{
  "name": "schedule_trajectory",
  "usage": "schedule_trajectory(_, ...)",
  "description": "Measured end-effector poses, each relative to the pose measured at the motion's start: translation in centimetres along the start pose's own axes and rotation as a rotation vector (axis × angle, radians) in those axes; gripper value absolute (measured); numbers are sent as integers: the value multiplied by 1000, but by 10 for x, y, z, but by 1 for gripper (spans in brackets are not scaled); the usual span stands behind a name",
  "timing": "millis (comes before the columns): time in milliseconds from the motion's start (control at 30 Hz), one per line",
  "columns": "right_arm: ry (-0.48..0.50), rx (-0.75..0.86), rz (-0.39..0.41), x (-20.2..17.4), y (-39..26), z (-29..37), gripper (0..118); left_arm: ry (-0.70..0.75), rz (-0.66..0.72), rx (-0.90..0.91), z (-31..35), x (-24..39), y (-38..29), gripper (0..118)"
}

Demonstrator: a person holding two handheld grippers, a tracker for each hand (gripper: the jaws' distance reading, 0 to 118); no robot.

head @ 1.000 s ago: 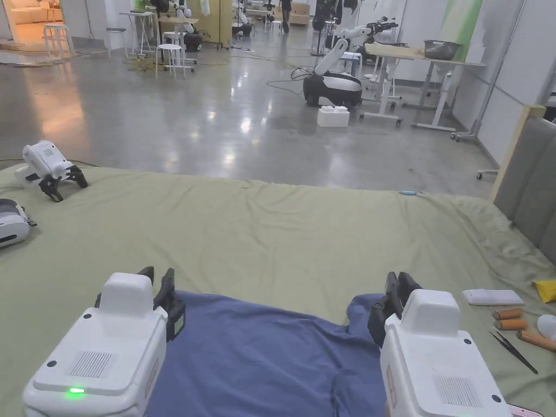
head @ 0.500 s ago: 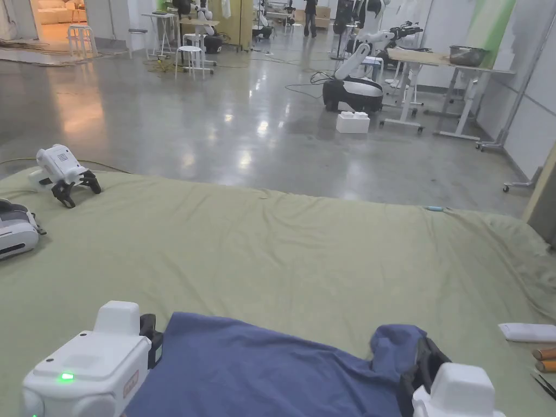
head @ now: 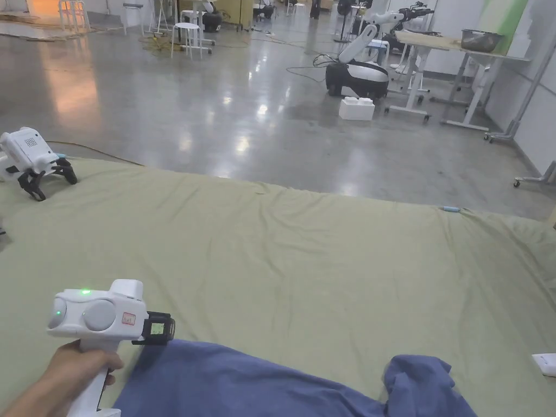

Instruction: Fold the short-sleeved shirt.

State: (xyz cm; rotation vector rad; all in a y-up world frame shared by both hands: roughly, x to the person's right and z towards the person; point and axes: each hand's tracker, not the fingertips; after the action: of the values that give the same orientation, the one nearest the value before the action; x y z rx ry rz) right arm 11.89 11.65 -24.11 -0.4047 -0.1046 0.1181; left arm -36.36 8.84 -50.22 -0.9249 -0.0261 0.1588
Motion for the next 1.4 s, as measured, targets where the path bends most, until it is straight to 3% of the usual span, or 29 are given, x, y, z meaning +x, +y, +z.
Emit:
schedule_trajectory(133, -14, -41, -1, 7, -11, -8, 0, 60, -76, -188, -28, 9, -3, 83)
schedule_trajectory(200, -19, -57, -5, 12, -15, -10, 0, 81, -99, -177, -32, 15, -12, 80)
schedule_trajectory(367, -43, -101, -31, 24, -20, -19, 0, 107, -183, -92, -29, 37, -24, 59)
schedule_trajectory(467, -60, -159, -91, 42, -16, -35, 0, 93, -212, -84, -27, 44, -28, 27)
schedule_trajectory(500, -62, -178, -101, 52, -12, -46, 0, 81, -216, -81, -24, 45, -27, 8)
schedule_trajectory(567, -55, -222, -112, 69, -5, -66, 3, 82, -236, -76, -16, 46, -25, 1)
schedule_trajectory(700, -27, -360, -138, 110, 13, -129, 56, 34, -224, 48, 32, 48, -18, 1)
schedule_trajectory(733, -11, -391, -139, 115, 18, -143, 58, 23, -223, 72, 42, 48, -16, 1)
schedule_trajectory(967, 106, -626, -148, 121, 16, -227, 56, -13, -238, 153, 99, 54, -14, 1)
schedule_trajectory(1067, 127, -712, -130, 114, 5, -245, 29, -4, -236, 154, 103, 53, -16, 1)
schedule_trajectory(1133, 82, -663, -69, 108, 3, -241, 0, 3, -235, 141, 104, 53, -20, 1)
schedule_trajectory(1400, 26, -567, 32, 89, 10, -215, 0, 25, -196, 169, 115, 51, -40, 1)
